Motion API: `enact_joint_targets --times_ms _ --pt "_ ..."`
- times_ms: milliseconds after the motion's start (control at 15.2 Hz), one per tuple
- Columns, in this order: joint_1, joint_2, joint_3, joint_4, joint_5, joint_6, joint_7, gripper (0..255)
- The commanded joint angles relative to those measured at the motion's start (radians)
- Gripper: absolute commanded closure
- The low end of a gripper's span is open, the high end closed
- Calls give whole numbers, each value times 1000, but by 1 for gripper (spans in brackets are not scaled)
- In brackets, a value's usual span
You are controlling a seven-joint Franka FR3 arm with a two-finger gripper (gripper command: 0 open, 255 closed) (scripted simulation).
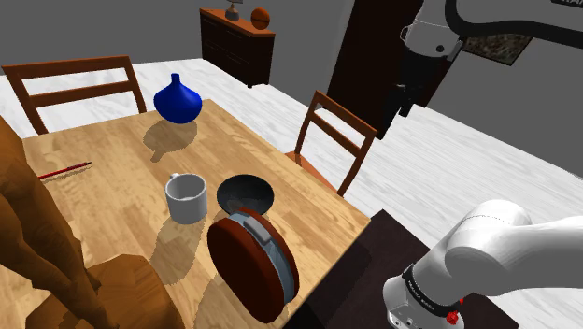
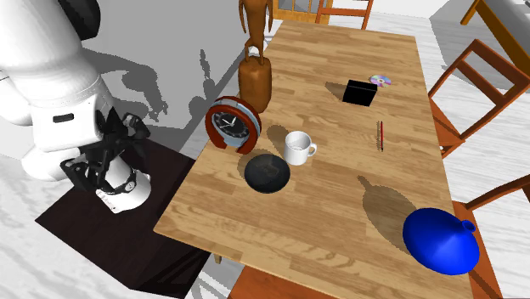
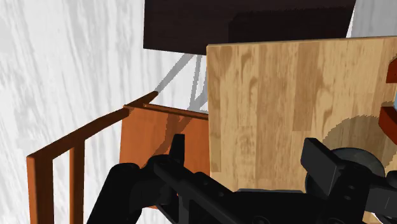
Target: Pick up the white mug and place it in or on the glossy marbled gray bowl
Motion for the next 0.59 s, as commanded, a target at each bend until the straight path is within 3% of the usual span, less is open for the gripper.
enact_joint_targets --times_ms 0,528 --pt "0 0 0 0 0 0 0 0" --pt "51 150 115 -26 90 174 143 0"
